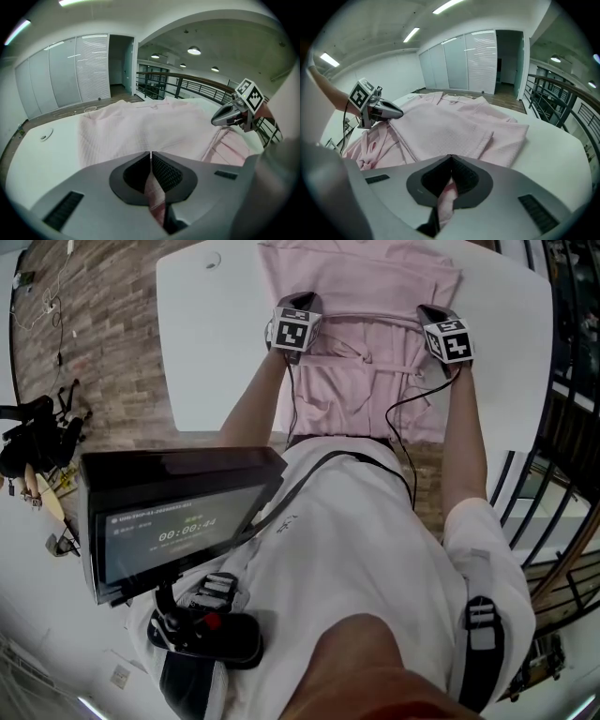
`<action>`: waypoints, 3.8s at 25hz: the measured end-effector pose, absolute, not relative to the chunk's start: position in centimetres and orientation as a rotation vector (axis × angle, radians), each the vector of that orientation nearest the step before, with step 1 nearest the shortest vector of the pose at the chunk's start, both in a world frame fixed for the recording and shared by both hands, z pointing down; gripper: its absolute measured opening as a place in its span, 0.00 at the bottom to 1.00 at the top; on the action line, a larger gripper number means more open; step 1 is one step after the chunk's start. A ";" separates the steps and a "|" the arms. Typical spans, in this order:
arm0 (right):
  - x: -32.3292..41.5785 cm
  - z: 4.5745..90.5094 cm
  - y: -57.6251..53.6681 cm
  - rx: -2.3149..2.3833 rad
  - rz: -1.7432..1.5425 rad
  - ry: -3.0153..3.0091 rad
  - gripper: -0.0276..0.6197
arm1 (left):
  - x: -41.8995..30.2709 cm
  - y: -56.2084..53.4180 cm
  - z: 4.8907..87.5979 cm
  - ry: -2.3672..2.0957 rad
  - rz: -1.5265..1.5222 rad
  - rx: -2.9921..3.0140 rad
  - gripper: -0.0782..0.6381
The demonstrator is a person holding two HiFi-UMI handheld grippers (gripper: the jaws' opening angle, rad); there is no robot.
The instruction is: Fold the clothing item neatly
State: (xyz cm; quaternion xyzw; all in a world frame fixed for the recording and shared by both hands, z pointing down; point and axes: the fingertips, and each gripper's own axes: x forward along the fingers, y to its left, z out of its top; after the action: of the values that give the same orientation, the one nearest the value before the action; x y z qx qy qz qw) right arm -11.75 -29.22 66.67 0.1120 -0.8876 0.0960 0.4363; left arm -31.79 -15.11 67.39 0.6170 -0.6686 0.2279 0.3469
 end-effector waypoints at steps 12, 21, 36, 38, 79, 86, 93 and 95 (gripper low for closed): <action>-15.8 66.0 -26.9 0.177 0.294 -2.254 0.05 | -36.7 -14.0 66.9 -1.782 0.617 1.593 0.13; -18.3 63.1 -28.7 0.196 0.251 -2.370 0.05 | -37.9 -14.4 66.3 -1.806 0.564 1.562 0.13; -23.8 55.4 -35.3 0.240 0.071 -2.519 0.05 | -39.2 -25.5 54.7 -1.677 0.510 1.936 0.11; -24.1 55.0 -36.4 0.254 0.060 -2.520 0.05 | -39.6 -26.9 54.2 -1.682 0.521 1.945 0.11; -25.9 65.3 -42.0 0.301 0.032 -2.324 0.08 | -42.8 -30.9 65.8 -1.673 0.730 1.814 0.13; -25.1 62.5 -41.1 0.305 -0.029 -2.413 0.08 | -42.4 -30.3 63.4 -1.712 0.657 1.858 0.13; -23.7 59.3 -39.3 0.311 -0.111 -2.495 0.08 | -41.7 -27.9 60.1 -1.786 0.618 1.907 0.13; -23.0 59.0 -38.5 0.307 -0.139 -2.494 0.08 | -41.4 -26.7 59.6 -1.810 0.620 1.910 0.13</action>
State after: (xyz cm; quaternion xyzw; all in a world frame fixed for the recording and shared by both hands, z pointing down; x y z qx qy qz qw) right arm -22.97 -38.52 59.01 0.1162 -0.9430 -0.0526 0.3073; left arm -41.36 -26.74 59.60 0.6897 -0.6534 0.2237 0.2174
